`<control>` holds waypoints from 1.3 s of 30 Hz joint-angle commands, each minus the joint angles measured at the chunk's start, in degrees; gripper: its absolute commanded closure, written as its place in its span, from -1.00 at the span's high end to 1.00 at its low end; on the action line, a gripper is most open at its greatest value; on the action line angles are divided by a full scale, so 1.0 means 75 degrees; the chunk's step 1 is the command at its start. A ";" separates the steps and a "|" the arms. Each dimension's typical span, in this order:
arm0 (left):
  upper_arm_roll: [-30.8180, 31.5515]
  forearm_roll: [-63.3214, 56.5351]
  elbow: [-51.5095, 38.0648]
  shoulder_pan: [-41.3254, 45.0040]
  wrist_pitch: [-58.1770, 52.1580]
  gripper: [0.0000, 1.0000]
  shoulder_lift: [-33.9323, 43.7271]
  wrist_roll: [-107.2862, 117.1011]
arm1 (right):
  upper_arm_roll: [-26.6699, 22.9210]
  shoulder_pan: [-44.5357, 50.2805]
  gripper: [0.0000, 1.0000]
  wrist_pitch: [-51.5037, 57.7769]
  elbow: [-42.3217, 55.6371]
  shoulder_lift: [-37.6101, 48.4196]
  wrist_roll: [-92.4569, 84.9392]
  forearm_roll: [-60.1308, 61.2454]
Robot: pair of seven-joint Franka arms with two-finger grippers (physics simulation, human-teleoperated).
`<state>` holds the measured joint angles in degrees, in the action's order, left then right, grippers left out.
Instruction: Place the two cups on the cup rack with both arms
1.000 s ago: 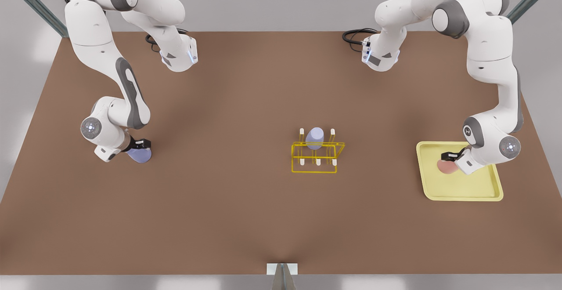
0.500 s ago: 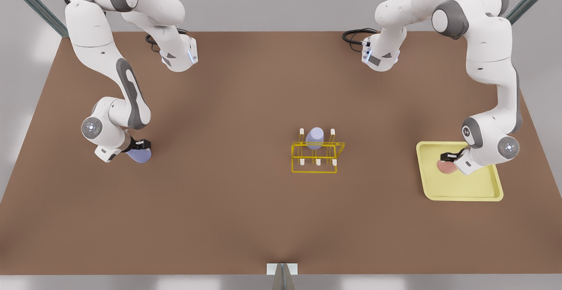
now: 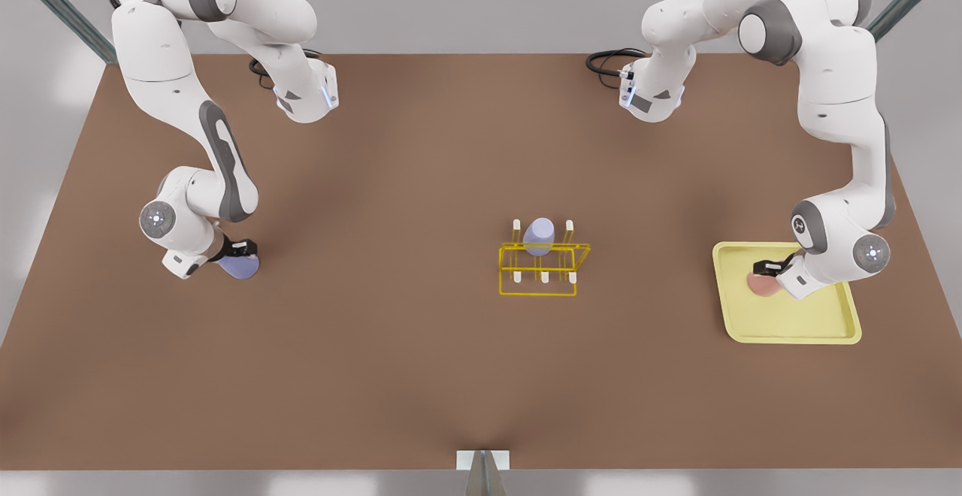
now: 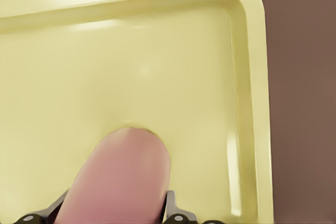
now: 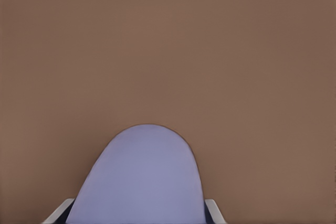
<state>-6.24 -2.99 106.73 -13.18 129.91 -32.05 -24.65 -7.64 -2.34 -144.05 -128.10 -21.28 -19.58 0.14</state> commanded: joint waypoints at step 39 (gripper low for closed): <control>0.4172 0.0552 -0.2570 0.2250 -0.3119 1.00 -0.0039 1.0529 | 0.1768 0.2480 0.50 0.1945 0.4587 -0.1392 -0.0015 0.4317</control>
<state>25.02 1.60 87.47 3.68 107.05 -32.39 35.70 5.06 16.09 -132.69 -95.32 -31.06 -21.24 28.17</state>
